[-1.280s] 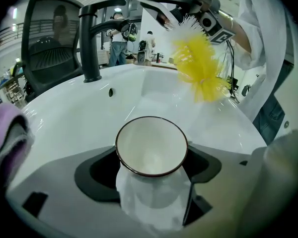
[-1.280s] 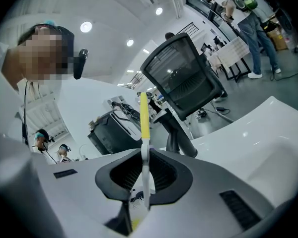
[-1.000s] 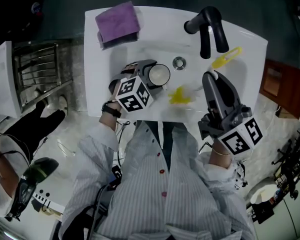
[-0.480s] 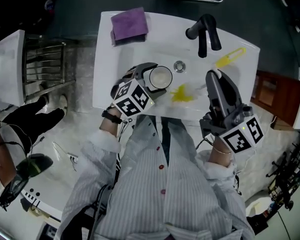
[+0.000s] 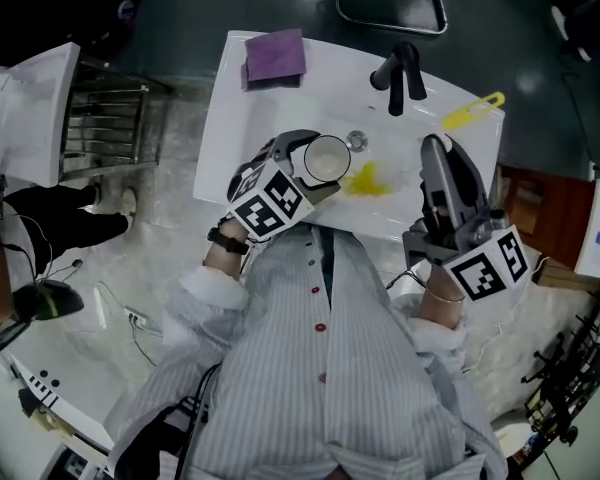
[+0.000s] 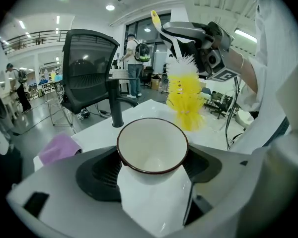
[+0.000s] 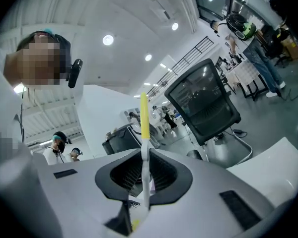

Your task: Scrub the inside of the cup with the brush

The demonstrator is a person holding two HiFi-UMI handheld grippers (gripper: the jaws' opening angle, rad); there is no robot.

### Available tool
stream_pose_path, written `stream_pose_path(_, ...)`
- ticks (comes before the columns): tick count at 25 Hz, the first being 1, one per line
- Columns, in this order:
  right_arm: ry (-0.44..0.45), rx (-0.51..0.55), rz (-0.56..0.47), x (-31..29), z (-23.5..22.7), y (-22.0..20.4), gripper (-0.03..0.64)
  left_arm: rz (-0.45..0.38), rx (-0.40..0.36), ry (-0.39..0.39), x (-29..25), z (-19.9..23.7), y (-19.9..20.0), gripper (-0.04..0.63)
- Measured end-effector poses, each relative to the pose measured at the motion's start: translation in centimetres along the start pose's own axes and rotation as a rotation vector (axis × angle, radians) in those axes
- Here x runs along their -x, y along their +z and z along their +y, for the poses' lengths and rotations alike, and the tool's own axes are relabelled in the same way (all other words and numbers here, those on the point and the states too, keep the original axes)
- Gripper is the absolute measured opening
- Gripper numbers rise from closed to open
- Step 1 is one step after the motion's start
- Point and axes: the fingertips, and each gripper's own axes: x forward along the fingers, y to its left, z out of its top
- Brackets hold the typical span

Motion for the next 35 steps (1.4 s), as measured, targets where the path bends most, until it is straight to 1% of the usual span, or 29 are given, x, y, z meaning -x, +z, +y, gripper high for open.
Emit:
stream_pose_path(5, 0.023, 0.038, -0.049, 1.0, 1.1, 2.7, 0.063, -0.019, -0.007, 0.033, 1.1, -0.6, 2.1, 0.385)
stream_pose_path(10, 0.057, 0.088, -0.107, 1.5, 2.6, 5.7, 0.063, -0.043, 0.007, 0.052, 1.6, -0.8, 3.7, 0.385)
stream_pose_path(13, 0.09, 0.121, -0.135, 1.5, 4.0, 7.2, 0.063, -0.048, 0.008, 0.054, 1.7, -1.1, 4.3, 0.385)
stream_pose_path(16, 0.145, 0.144, -0.142, 1.0, 6.0, 7.9, 0.063, -0.055, 0.014, 0.054, 1.8, -1.3, 4.9, 0.385)
stream_pose_path(19, 0.21, 0.163, -0.125, -0.3, 8.0, 7.5, 0.063, -0.055, 0.014, 0.052, 2.0, -1.2, 5.3, 0.385)
stream_pose_path(23, 0.269, 0.198, -0.068, -2.2, 9.4, 5.2, 0.063, -0.054, 0.001, 0.053, 2.2, -1.1, 5.7, 0.385)
stream_pose_path(26, 0.275, 0.241, -0.026, -2.8, 9.8, 3.2, 0.063, -0.069, 0.009, 0.041, 2.7, -1.7, 6.1, 0.385)
stream_pose_path(29, 0.276, 0.249, -0.013, -2.9, 9.7, 2.0, 0.063, -0.073, 0.007, 0.023, 3.1, -2.4, 6.1, 0.385)
stream_pose_path(32, 0.252, 0.276, -0.023, -2.7, 9.3, 2.0, 0.063, -0.081, 0.012, 0.003, 3.3, -2.9, 6.0, 0.385)
stream_pose_path(35, 0.227, 0.298, -0.028, -2.2, 8.7, 2.6, 0.061, -0.102, 0.023, 0.0, 3.5, -3.1, 6.3, 0.385)
